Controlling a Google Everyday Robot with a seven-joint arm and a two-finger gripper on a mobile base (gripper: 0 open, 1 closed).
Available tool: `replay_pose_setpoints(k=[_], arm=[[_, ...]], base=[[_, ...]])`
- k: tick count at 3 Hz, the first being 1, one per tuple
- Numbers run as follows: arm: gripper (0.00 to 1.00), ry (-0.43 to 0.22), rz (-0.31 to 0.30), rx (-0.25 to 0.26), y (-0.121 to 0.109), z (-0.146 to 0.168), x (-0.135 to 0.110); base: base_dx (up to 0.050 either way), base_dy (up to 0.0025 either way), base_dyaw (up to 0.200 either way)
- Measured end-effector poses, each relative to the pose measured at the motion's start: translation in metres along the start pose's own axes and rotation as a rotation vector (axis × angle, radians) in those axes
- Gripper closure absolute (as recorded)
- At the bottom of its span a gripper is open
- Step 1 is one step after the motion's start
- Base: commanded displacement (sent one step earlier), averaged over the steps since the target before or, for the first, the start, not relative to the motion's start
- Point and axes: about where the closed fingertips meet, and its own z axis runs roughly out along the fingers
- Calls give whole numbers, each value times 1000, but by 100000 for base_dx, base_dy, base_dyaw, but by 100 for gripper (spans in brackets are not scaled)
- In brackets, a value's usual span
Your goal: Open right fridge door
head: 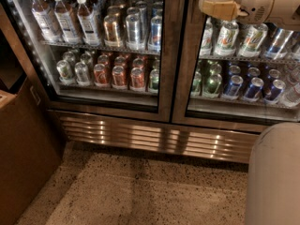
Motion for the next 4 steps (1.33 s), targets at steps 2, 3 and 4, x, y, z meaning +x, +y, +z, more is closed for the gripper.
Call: replay_pose_setpoints(k=[2,3,4], arm=[[58,0,0,0,0,0,0],[35,0,0,0,0,0,0],[11,0,0,0,0,0,0]], base=[[0,0,0],[0,0,0],[0,0,0]])
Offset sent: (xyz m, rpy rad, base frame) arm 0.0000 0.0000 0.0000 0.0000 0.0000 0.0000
